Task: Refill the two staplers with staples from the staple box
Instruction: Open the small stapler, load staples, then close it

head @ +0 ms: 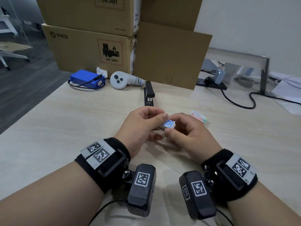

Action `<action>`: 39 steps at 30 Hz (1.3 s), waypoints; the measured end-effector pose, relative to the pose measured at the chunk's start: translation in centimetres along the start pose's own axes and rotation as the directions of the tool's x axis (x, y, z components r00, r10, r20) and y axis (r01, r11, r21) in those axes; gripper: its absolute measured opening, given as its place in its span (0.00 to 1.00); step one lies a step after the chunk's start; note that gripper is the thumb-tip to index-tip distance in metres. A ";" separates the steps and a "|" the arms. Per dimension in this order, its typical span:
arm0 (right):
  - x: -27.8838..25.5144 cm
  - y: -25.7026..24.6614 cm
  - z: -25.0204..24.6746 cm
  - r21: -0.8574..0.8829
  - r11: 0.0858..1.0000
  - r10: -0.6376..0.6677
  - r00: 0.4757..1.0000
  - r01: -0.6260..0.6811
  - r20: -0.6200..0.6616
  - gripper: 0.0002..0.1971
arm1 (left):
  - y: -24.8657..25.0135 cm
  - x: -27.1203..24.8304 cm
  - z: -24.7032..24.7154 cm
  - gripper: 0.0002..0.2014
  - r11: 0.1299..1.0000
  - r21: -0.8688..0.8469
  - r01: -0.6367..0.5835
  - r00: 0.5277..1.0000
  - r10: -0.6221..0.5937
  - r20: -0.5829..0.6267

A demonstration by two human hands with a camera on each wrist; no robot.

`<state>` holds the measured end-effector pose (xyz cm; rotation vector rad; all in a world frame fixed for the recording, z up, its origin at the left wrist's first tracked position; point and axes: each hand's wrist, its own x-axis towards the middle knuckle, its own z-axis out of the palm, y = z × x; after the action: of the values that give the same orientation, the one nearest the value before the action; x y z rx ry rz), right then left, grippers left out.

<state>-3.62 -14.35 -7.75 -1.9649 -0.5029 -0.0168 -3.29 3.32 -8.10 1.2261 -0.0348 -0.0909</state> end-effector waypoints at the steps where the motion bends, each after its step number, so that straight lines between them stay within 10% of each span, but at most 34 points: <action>1: 0.1 -0.1 0.1 -0.045 0.999 -0.014 0.999 0.012 -0.044 0.07 | 0.1 0.0 0.0 0.07 1.000 -0.004 0.003 1.000 -0.003 -0.001; 6: 0.6 -0.2 0.2 -0.175 0.982 0.025 0.977 -0.063 -0.212 0.08 | 0.1 0.1 0.1 0.04 0.998 -0.054 0.018 0.999 -0.020 -0.028; 14: 5.7 -0.1 0.0 -0.007 0.879 0.446 0.829 -0.477 -0.337 0.13 | 0.2 0.5 -0.3 0.04 0.992 -0.127 0.011 0.992 -0.027 -0.123; 27: 13.9 0.1 1.5 -0.213 0.768 0.512 0.779 -0.604 -0.362 0.20 | 0.6 0.9 -0.8 0.05 0.977 -0.205 0.060 0.983 -0.094 -0.159; 34: 10.5 0.1 -3.2 -0.428 0.768 0.236 0.832 -0.476 -0.502 0.12 | 0.7 0.6 -0.7 0.06 0.983 -0.174 0.064 0.988 -0.087 -0.128; 39: 7.5 2.1 -6.5 -0.443 0.667 0.448 0.797 -0.599 -0.404 0.13 | 1.0 0.3 -0.6 0.07 0.985 -0.159 0.074 0.991 -0.090 -0.098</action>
<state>5.32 -18.24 -4.94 -2.5723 0.3228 -0.0590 -2.86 4.18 -7.42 1.0751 0.1124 -0.0993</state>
